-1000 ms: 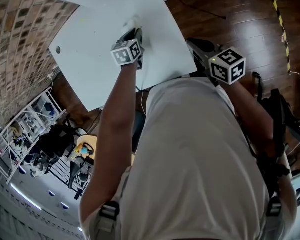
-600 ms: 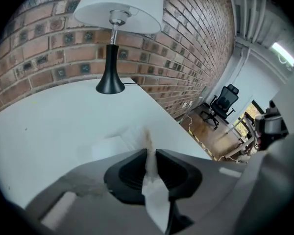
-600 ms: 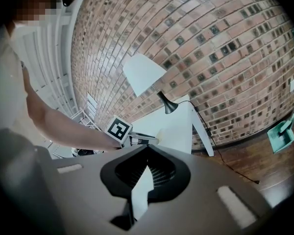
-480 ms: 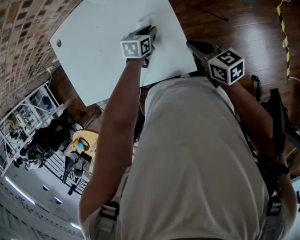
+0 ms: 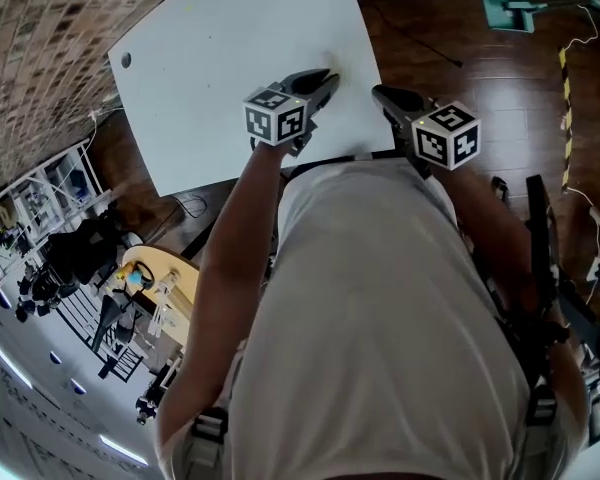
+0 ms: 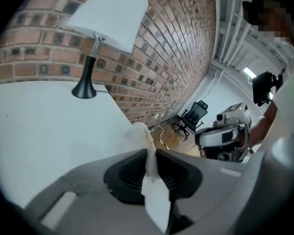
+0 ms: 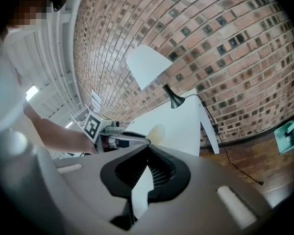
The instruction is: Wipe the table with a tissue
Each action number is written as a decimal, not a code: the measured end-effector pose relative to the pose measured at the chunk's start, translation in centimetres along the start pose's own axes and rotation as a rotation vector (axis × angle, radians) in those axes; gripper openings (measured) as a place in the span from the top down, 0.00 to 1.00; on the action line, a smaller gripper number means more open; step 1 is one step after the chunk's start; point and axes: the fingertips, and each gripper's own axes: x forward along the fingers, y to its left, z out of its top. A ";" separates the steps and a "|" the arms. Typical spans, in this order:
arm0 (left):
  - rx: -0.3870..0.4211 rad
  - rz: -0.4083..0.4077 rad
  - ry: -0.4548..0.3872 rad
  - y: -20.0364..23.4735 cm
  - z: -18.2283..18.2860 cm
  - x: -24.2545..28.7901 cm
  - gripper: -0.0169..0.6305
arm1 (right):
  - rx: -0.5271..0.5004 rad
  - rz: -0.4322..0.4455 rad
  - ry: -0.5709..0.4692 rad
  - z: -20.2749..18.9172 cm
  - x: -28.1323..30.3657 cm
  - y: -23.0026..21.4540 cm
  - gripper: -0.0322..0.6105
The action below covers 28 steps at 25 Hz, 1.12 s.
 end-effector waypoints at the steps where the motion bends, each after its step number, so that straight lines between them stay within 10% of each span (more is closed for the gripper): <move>1: -0.014 0.017 -0.037 0.4 0.1 -1.4 0.88 | -0.011 0.010 0.005 0.2 0.5 0.2 0.94; 9: -0.208 0.163 -0.345 5.2 -1.7 -12.7 0.88 | -0.116 0.033 0.025 -0.2 4.6 3.4 0.94; 28: -0.292 0.227 -0.424 13.3 -7.6 -23.2 0.87 | -0.191 -0.023 0.078 0.4 13.6 11.0 0.94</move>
